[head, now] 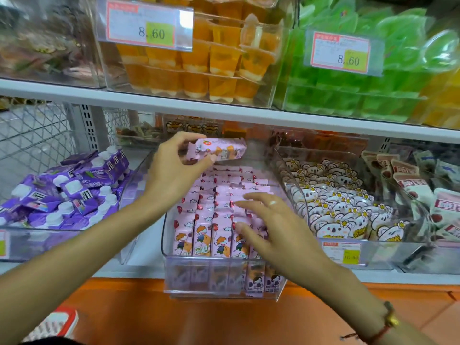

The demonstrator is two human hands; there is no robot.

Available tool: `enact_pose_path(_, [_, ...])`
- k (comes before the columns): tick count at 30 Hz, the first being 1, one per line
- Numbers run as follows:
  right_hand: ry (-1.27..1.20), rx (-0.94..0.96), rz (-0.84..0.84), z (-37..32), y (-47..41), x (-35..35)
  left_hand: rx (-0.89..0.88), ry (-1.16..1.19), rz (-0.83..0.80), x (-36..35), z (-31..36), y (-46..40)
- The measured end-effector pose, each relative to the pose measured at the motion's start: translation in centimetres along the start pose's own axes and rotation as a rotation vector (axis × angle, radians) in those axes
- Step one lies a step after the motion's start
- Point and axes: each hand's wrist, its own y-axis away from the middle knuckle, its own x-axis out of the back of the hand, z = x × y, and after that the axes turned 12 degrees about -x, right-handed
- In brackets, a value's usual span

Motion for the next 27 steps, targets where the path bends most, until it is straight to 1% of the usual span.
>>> enact_pose_path(2, [0.154,0.040,-0.050,0.0,0.2,-0.2,0.024,-0.079,-0.084,-1.5,-0.5,-1.3])
enact_pose_path(4, [0.206,0.087,-0.070,-0.1,0.3,-0.4,0.024,-0.185,-0.169,-3.1,-0.8,-2.1])
enact_pose_path(7, [0.177,0.093,-0.069,-0.2,0.4,-0.4,0.008,-0.299,-0.288,-5.0,-1.4,-2.7])
enact_pose_path(12, [0.176,0.103,-0.063,0.0,0.3,-0.3,-0.135,-0.492,-0.483,-5.9,-1.2,-4.2])
enact_pose_path(16, [0.177,0.099,-0.088,0.0,0.3,-0.2,-0.201,-0.628,-0.715,-5.9,-0.9,-7.0])
enact_pose_path(18, [0.172,0.100,-0.108,-0.1,0.2,-0.1,-0.179,-0.631,-0.814,-6.5,-1.1,-7.9])
enact_pose_path(19, [0.166,0.100,-0.120,-0.1,0.2,0.0,-0.160,-0.611,-0.830,-6.9,-1.2,-8.1])
enact_pose_path(20, [0.156,0.098,-0.133,-0.1,0.2,0.1,-0.144,-0.579,-0.812,-7.4,-1.5,-8.0])
enact_pose_path(24, [0.108,0.069,-0.157,-0.1,0.5,0.6,-0.141,-0.430,-0.555,-9.0,-2.5,-6.9])
enact_pose_path(25, [0.110,0.071,-0.161,-0.1,0.6,0.7,-0.129,-0.429,-0.529,-9.2,-2.8,-6.6])
enact_pose_path(26, [0.117,0.079,-0.162,-0.1,0.7,0.7,-0.117,-0.462,-0.539,-9.4,-3.2,-6.4])
enact_pose_path(27, [0.128,0.090,-0.161,-0.1,0.9,0.7,-0.113,-0.530,-0.588,-9.4,-3.5,-6.3])
